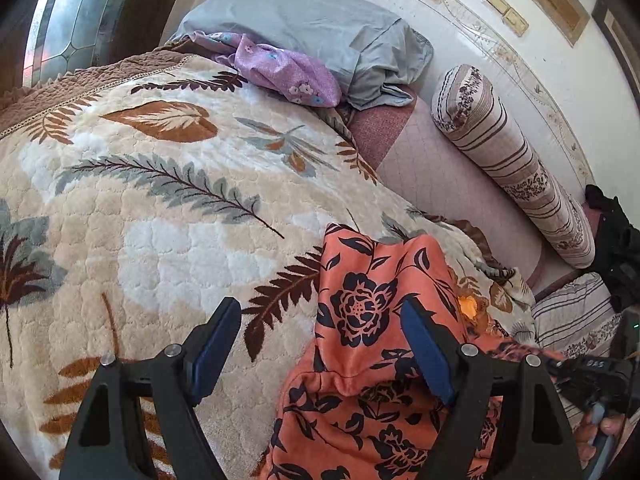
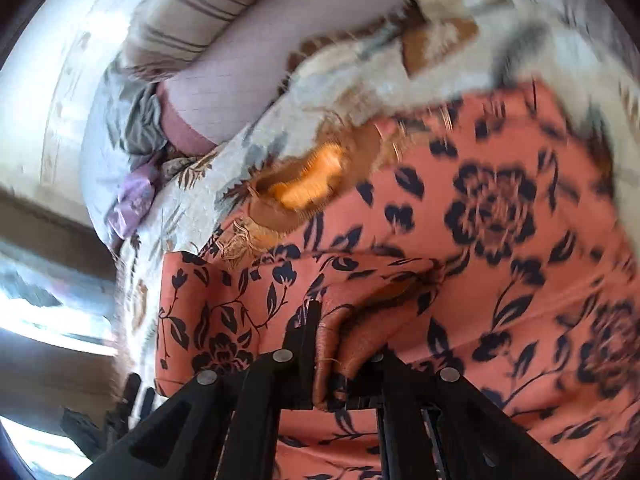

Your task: Fold small clothes

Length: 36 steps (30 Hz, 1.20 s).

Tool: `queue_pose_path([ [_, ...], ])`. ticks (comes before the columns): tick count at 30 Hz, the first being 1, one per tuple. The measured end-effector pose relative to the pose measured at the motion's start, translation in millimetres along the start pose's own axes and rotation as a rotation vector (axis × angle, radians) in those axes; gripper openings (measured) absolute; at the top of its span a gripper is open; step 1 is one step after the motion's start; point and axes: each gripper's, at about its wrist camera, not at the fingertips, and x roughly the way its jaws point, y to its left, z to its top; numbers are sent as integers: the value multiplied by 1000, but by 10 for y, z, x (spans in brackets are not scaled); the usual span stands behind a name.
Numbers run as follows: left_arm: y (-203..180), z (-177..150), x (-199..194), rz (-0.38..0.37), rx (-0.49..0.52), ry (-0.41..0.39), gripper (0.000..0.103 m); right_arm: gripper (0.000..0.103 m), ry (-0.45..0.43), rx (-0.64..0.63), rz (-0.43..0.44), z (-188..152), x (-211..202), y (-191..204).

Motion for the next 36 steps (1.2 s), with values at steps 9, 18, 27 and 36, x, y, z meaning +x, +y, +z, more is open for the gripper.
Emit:
queue_pose_path([
  [9,-180,-112,292,38,69,62,82,11,-10,84,-116,113,146,-985],
  [18,-253,-336,636,219,207,162,82,73,36,257,-16,-116,226,-1733],
  [27,-223,-329,618,214,208,176,82,81,-71,118,-161,-34,-80,-1435],
  [36,-241,-334,595,218,201,178,82,87,135,220,46,-172,571,-1518],
])
